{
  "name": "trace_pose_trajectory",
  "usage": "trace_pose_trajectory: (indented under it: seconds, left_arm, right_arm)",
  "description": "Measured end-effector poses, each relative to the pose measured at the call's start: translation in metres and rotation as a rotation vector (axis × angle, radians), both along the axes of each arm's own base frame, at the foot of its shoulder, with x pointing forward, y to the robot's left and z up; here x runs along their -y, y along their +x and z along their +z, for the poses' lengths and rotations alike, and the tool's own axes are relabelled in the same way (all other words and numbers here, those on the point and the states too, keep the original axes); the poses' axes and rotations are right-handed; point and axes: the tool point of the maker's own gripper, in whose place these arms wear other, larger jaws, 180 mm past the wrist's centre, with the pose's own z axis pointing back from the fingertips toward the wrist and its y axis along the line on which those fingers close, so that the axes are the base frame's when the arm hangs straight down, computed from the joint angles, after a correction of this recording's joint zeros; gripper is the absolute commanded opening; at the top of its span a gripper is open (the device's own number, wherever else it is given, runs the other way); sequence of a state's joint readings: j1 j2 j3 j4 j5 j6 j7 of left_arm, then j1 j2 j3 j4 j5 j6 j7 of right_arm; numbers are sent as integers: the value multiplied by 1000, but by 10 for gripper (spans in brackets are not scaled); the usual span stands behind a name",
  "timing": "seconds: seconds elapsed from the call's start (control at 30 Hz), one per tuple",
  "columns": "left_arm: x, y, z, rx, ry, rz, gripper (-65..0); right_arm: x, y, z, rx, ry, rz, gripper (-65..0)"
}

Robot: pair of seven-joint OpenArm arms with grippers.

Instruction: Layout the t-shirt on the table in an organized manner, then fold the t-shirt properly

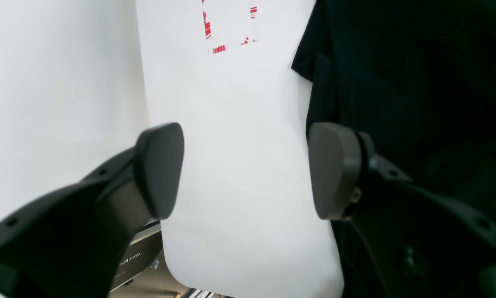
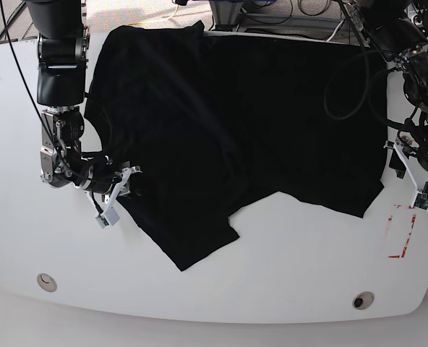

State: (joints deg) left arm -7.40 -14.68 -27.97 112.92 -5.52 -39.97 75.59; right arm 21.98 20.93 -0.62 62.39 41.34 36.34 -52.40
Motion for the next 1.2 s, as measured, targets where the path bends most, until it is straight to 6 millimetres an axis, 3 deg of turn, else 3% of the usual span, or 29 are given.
trace_pose_trajectory:
  seconds: [0.23, 0.43, 0.67, 0.83, 0.97, 1.1, 1.2]
  left_arm:
    - [-1, -8, -10, -33, 2, 3, -206]
    - [-1, -7, -8, -26, 4, 2, -206]
    - [0, -7, -9, -28, 1, 1, -207]
    - [-1, -7, -8, -27, 3, 2, -275]
    - [-1, -8, -9, -28, 3, 2, -350]
    - [-1, -8, -9, -30, 3, 2, -358]
    - [6, -8, -13, -41, -3, -16, -358]
  right_arm:
    - [-5, 4, -21, -27, 1, 4, -525]
    - [10, 11, -42, -50, 17, -72, -526]
    - [32, 27, -46, 20, -53, -122, -526]
    - [42, 30, -45, 49, -82, -123, -526]
    - [64, 28, -44, 42, -134, -138, -526]
    - [85, 25, -42, 39, -169, -154, -526]
    - [89, 25, -43, 36, -183, -158, -526]
